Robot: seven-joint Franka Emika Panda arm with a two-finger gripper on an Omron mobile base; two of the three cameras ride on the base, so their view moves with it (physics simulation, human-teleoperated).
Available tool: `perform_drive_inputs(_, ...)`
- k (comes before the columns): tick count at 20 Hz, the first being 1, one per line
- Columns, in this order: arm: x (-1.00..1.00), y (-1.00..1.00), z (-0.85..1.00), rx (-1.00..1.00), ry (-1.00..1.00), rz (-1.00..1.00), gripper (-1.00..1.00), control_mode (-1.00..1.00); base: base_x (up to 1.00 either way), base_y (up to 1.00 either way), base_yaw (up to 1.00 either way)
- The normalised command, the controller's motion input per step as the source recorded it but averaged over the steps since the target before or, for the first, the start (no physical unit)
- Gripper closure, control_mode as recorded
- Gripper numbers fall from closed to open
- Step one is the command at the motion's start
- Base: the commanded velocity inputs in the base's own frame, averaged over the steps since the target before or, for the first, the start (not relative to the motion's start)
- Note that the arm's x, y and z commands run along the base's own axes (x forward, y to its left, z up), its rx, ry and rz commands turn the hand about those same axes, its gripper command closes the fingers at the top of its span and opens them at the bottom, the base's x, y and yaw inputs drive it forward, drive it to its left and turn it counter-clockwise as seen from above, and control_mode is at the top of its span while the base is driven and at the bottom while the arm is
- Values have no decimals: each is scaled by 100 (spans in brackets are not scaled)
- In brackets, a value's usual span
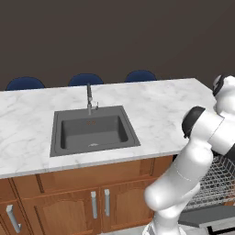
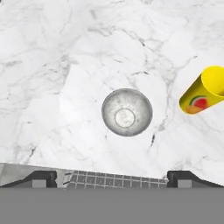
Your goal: Pick up the cup and bowl from the counter, place them in the dishwasher, and close the dishwasher door.
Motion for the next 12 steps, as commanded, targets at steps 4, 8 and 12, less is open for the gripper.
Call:
perform_drive_inputs(4,39,-29,-16,1,0,0,-100,-100,0,0,0)
perform_drive_inputs(8,33,-33,-14,1,0,0,-100,-100,0,0,0)
perform_drive_inputs(12,29,-35,-10,1,0,0,-100,-100,0,0,0)
